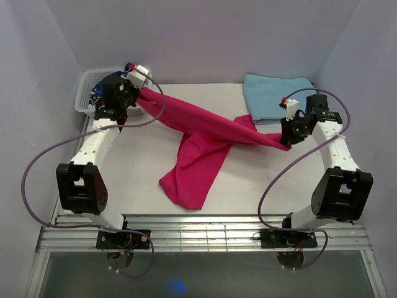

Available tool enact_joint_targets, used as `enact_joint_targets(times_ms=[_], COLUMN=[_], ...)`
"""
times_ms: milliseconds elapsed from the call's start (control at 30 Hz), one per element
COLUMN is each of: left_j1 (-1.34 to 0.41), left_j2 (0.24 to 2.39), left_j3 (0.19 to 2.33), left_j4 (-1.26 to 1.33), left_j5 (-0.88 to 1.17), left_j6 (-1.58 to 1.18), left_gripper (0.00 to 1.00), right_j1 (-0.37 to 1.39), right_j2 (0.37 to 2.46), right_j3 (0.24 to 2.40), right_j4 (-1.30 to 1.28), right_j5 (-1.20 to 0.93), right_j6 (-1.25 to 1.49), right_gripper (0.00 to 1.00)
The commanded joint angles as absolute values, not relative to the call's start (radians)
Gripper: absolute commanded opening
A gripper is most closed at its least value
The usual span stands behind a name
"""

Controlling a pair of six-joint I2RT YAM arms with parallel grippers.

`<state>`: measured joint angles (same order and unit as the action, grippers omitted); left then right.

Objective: Fold and stack the trousers
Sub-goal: Flatten the trousers out

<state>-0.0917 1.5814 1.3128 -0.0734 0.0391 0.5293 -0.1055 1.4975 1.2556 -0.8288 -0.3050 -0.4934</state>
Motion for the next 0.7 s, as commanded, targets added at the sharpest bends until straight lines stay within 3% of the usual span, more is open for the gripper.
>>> enact_joint_targets(times_ms=[0,67,167,200,233,367,533,633,667], left_j1=[-0.006,0.036,0.055,0.057,0.055,0.054,0.054,0.054,0.054], left_j2=[1.438,1.335,1.055,0.923,0.866,0.736,0.869,0.956,0.986], left_j3=[1.393,1.339,1.137,1.056,1.022,0.931,1.015,1.072,1.09], left_j4=[0.006,-0.101,-0.303,-0.386,-0.578,-0.912,-1.273,-1.345,-1.345], left_j5=[0.05,0.232,0.441,0.594,0.671,0.869,1.023,1.045,1.04], left_j6=[0.514,0.523,0.636,0.69,0.839,1.041,1.187,1.218,1.212], left_gripper=[0.0,0.0,0.0,0.0,0.0,0.0,0.43,0.78,0.85], right_j1=[-0.153,-0.161,-0.166,-0.173,-0.189,-0.253,-0.356,-0.373,-0.373], right_j2=[1.468,1.427,1.367,1.358,1.348,1.342,1.402,1.437,1.448], right_j3=[1.313,1.28,1.171,1.142,1.09,1.008,1.022,1.016,1.019], right_j4=[-0.857,-0.868,-0.856,-0.848,-0.839,-0.776,-0.761,-0.86,-0.897], right_j5=[-0.264,-0.268,-0.224,-0.212,-0.2,-0.115,-0.084,-0.095,-0.113], right_j6=[-0.52,-0.555,-0.627,-0.643,-0.661,-0.741,-0.842,-0.966,-0.992], right_gripper=[0.08,0.08,0.08,0.08,0.08,0.08,0.08,0.09,0.18])
